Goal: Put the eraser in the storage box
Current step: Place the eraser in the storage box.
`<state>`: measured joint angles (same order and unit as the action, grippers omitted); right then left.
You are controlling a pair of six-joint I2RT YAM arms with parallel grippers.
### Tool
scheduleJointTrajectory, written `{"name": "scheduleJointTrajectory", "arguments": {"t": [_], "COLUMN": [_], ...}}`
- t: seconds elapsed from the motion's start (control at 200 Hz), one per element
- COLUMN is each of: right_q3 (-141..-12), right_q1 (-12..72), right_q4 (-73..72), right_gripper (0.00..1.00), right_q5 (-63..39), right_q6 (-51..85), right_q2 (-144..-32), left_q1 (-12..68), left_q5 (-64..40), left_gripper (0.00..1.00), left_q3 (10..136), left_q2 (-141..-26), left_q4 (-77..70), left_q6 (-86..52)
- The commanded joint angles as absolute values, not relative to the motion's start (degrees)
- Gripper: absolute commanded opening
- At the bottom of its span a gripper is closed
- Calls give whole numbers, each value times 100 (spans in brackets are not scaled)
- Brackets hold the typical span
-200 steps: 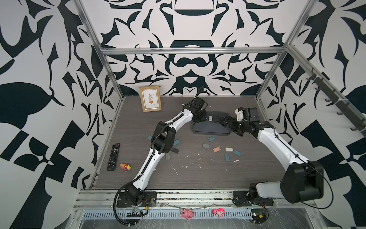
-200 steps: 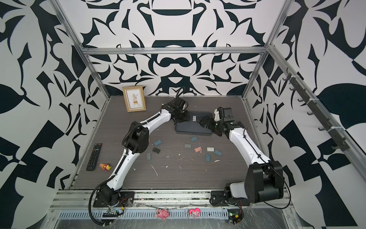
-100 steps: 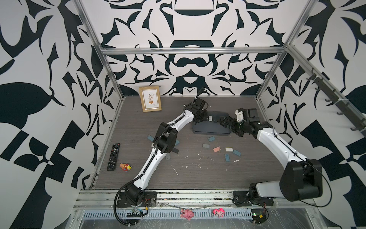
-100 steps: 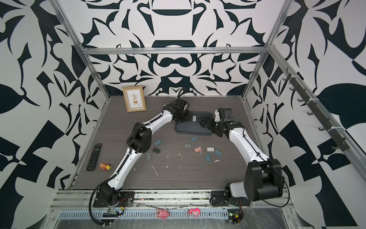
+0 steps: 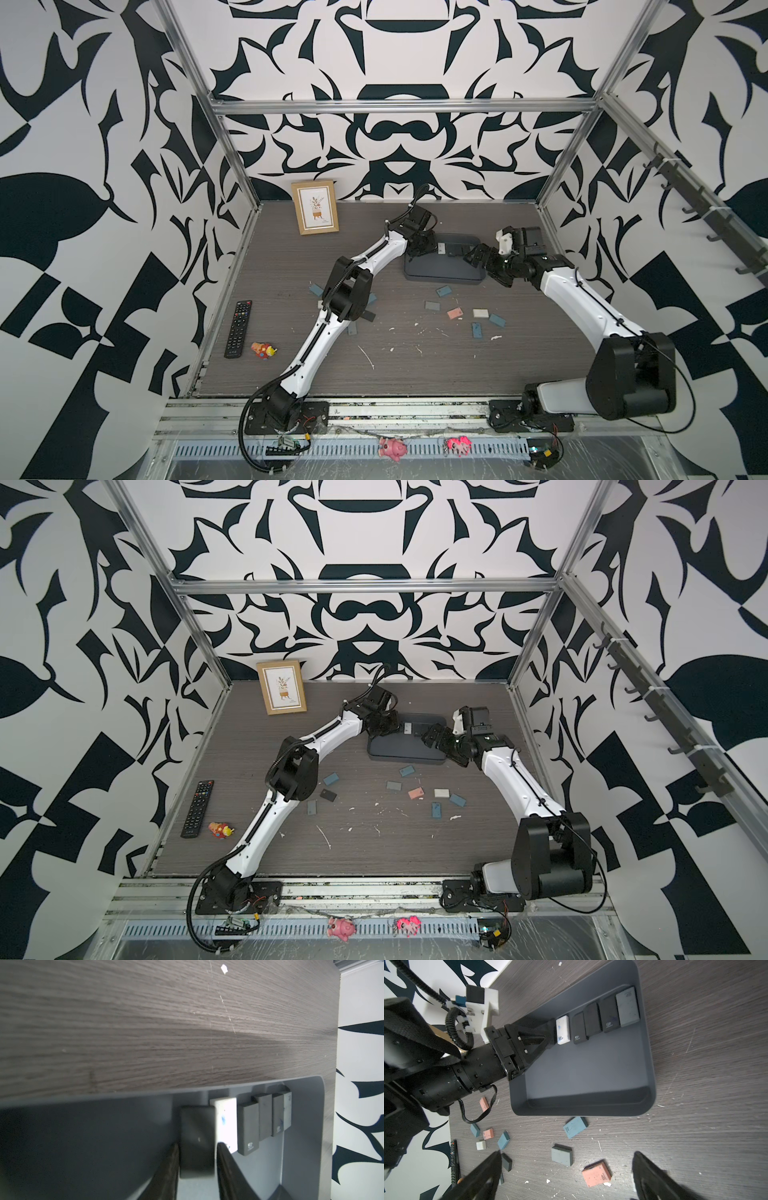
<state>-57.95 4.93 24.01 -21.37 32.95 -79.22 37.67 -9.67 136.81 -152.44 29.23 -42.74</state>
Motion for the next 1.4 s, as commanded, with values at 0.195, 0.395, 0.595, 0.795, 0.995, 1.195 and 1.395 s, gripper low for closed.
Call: {"name": "scheduleJointTrajectory", "arguments": {"t": [0.195,0.395,0.595,0.795,0.995,1.195,1.395], "right_q3": [-5878,-5847,-5819,-5783,-5776,-5774,-5840], "right_q1": [450,441,424,408,382,372,376], "right_q4": [2351,2361,2347,2347,2352,2378,2527], "right_gripper": [99,99,99,99,99,99,99], "right_q5": [-2215,-2215,-2206,-2214,-2215,-2182,-2019], "right_q6": [3237,3234,3234,3234,3234,3217,3140], "right_q2": [-7773,-7771,-7730,-7725,-7724,-7721,-7705], "left_q1": [3764,3767,3767,3823,3874,3916,3904], "left_q5": [-954,-1061,-1249,-1339,-1387,-1405,-1307], "left_gripper": [38,44,46,48,49,50,56], "left_q3": [13779,13813,13895,13930,13938,13734,13452], "left_q2": [-15417,-15459,-15593,-15653,-15649,-15486,-15161], "left_q4": [2980,2802,2602,2419,2373,2339,2382], "left_q6": [-4317,-4403,-4504,-4559,-4604,-4608,-4440]}}
